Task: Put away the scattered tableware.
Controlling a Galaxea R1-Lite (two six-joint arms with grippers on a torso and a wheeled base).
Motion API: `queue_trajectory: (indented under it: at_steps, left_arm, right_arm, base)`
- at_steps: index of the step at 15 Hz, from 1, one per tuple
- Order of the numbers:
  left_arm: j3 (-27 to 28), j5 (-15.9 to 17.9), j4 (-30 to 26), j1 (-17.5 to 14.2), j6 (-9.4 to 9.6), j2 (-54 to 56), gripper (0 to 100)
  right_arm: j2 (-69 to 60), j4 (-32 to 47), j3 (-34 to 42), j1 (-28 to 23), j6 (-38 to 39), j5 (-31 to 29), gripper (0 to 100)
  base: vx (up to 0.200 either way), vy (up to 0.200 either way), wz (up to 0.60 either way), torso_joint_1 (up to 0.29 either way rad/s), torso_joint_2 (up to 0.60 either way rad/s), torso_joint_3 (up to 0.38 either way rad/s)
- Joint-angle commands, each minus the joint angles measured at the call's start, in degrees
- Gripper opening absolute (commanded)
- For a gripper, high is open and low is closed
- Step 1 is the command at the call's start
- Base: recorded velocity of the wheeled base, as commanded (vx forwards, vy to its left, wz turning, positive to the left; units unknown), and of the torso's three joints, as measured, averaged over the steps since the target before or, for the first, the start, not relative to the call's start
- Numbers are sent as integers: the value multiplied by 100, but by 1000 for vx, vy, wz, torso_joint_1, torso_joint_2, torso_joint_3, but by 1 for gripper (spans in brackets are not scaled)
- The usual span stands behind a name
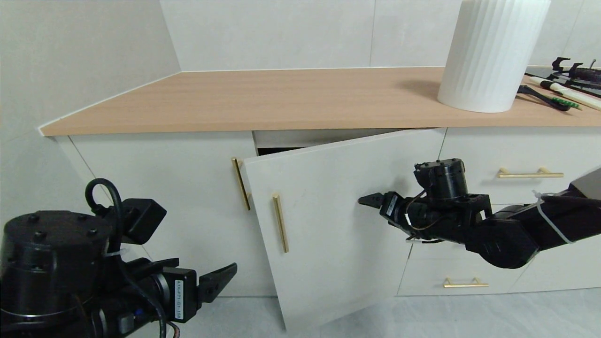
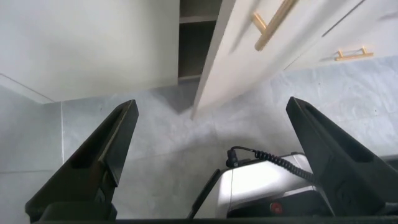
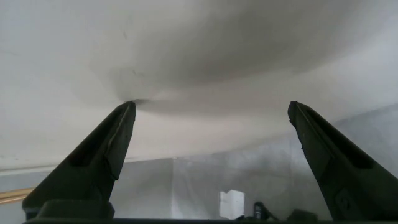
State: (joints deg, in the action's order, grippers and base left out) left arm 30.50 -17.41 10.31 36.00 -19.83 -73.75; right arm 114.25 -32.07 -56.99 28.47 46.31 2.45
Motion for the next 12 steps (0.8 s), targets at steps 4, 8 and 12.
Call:
queue_trajectory:
  at_steps: [4,8,12]
  left_arm:
    - [0,1,6,4,-3,-25,100]
    - [0,9,6,4,-3,-51,100]
    - [-9,9,6,4,-12,-60,100]
  right_arm:
    - [370,-1,-471,1,352,-579,100]
    - [537,-18,-691,1,431,-878,100]
    - [845,-282,-972,1,554,-1344,100]
  base:
    - [0,0,0,0,0,0]
    - [0,0,0,0,0,0]
    - [0,0,0,0,0,0]
